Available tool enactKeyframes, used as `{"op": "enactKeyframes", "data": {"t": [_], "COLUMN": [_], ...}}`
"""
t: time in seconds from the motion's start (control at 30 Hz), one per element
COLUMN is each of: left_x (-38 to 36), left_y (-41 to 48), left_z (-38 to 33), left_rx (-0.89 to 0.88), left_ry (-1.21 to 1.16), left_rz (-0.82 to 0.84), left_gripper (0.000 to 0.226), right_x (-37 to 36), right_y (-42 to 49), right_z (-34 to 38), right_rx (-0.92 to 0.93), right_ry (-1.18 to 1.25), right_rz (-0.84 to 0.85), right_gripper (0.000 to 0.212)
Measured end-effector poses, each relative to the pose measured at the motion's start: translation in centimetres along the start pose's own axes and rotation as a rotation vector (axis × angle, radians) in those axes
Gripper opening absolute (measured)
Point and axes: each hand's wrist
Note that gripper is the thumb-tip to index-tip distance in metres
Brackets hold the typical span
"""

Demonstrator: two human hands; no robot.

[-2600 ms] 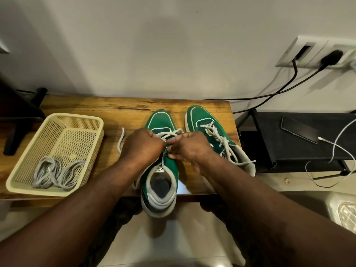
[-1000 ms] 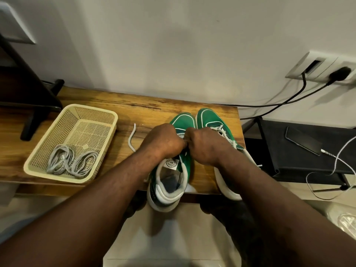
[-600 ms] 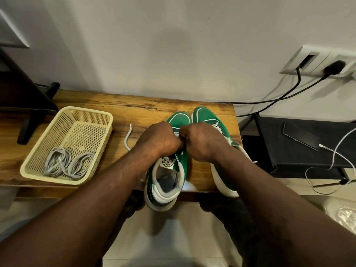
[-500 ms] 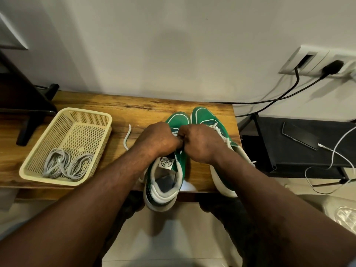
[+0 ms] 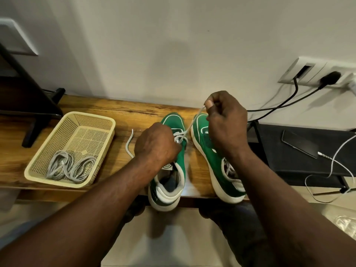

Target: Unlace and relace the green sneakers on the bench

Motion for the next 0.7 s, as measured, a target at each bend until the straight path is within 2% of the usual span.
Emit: {"op": "enactKeyframes", "data": {"t": [0.1, 0.17, 0.27, 0.33, 0.47, 0.57, 0.7], "left_x": [-0.1, -0.3, -0.6, -0.6, -0.7, -0.8, -0.8], "left_y": [-0.4, -0.4, -0.4, -0.3, -0.1, -0.3, -0.7], "left_z": [-0.3, -0.4, -0.3, -0.3, -0.6, -0.9, -0.8], "left_rx": [0.025, 0.036, 0.038, 0.040, 0.060, 0.082, 0.075], "left_ry": [-0.101, -0.168, -0.195, -0.224, -0.272, -0.194, -0.119], "left_rz": [0.078, 0.126, 0.155, 0.184, 0.191, 0.132, 0.057], "left_gripper": [0.032, 0.032, 0.034, 0.035, 0.033, 0.034, 0.036], "right_x": [-0.4, -0.3, 0.1, 0.2, -0.6, -0.4, 2.7], "right_y": [-0.8, -0.8, -0.2, -0.2, -0.7, -0.6, 0.1], "right_z": [0.3, 0.5, 0.6, 0.9, 1.8, 3.0, 5.5], "right_rx": [-0.104, -0.260, -0.615, -0.768, -0.879, -0.877, -0.837], "right_ry": [0.061, 0.145, 0.555, 0.700, 0.790, 0.845, 1.142], "right_rz": [0.088, 0.172, 0.251, 0.313, 0.289, 0.274, 0.262], "right_gripper": [0.016, 0.022, 0.016, 0.023, 0.019, 0.019, 0.022]}}
Point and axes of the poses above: each hand's wrist, its own y-axis towards the middle knuckle, its own x-axis out of the back of the hand, z = x × y, and after that the axes turned 2 degrees about -x, right-handed
